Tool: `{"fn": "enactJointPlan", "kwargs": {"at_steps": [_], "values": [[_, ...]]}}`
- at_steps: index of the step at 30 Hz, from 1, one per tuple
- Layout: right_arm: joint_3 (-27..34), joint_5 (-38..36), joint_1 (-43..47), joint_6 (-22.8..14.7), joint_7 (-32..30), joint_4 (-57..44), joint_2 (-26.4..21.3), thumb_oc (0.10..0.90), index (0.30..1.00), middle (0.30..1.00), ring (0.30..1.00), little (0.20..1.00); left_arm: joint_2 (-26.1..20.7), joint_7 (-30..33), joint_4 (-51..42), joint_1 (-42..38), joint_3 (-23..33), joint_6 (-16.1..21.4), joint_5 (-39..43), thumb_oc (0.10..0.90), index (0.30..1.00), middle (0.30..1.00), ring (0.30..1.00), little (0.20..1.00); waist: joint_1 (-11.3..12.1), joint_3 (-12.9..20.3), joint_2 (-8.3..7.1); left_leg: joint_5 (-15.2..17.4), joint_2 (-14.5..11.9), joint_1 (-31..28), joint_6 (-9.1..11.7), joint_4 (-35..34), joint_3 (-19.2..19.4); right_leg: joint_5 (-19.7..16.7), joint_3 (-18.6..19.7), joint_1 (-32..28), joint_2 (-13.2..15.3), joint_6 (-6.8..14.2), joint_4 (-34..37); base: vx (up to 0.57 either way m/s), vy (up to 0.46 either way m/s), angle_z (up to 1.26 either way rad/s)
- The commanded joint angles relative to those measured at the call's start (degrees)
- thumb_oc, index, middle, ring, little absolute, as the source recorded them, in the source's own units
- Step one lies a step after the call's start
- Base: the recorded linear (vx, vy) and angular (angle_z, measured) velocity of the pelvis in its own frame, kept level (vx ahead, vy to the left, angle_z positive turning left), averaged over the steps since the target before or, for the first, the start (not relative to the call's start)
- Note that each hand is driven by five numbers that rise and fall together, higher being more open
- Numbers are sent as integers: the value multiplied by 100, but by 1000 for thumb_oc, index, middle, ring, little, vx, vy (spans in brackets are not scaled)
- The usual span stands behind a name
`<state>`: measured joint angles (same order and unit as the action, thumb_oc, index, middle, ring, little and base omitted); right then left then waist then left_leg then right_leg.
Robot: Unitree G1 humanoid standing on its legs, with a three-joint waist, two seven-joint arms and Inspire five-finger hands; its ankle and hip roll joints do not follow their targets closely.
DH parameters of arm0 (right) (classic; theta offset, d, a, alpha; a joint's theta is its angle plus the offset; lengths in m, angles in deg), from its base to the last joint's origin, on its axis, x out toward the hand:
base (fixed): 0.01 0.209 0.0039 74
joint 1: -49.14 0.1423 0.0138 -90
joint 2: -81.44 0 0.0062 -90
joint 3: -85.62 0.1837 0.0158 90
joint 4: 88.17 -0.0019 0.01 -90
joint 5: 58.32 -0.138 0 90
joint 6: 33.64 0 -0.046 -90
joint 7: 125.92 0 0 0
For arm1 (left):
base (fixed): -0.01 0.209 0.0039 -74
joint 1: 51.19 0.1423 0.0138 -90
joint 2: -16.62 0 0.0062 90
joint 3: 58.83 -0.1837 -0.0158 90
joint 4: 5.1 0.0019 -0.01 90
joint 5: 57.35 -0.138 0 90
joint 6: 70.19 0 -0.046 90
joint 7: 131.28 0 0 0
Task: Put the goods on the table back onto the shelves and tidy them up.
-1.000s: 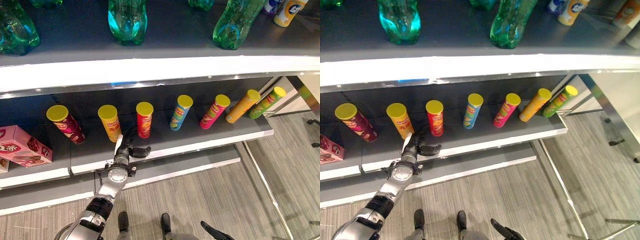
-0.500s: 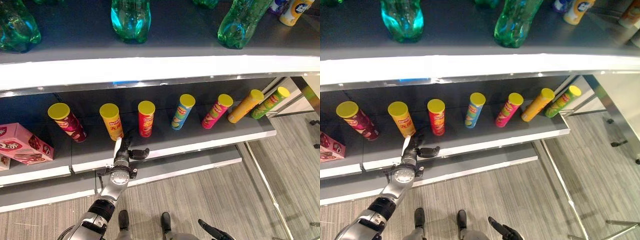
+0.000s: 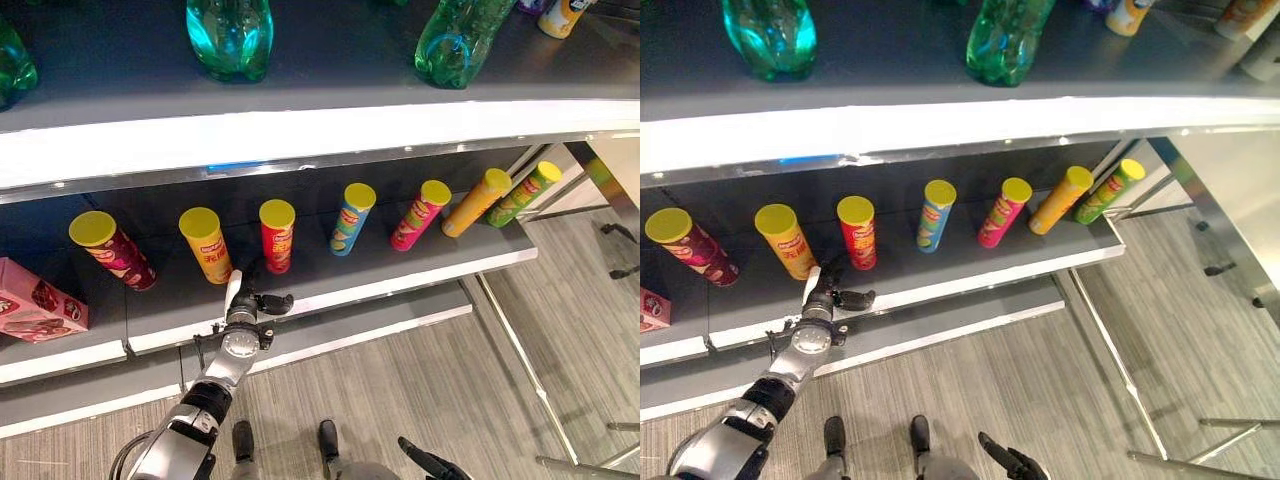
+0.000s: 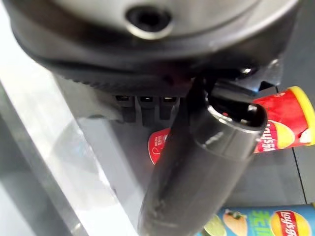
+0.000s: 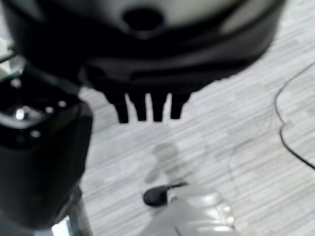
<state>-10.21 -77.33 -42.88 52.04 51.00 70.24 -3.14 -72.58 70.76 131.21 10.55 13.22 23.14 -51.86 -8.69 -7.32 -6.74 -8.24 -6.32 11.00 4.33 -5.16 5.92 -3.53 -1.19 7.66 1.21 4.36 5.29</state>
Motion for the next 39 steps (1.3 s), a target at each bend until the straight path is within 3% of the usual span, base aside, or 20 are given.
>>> {"fn": "enactJointPlan", "kwargs": {"at_steps": [1, 39], "values": [[-77, -27, -154, -109, -205, -61, -171, 800, 900, 900, 900, 900, -132, 222, 235, -1182, -64, 400, -187, 800, 900, 900, 900, 900, 156, 107, -127, 542, -709, -288, 700, 16, 86, 564, -460, -124, 663, 985, -169, 0, 0, 0], [-51, 124, -124, -45, -298, 95, -151, 800, 900, 900, 900, 900, 215, -40, 339, -878, -166, 410, 46, 800, 900, 900, 900, 900, 158, 171, -47, 598, -681, -442, 654, 16, 144, 574, -465, -231, 687, 949, -165, 0, 0, 0]]}}
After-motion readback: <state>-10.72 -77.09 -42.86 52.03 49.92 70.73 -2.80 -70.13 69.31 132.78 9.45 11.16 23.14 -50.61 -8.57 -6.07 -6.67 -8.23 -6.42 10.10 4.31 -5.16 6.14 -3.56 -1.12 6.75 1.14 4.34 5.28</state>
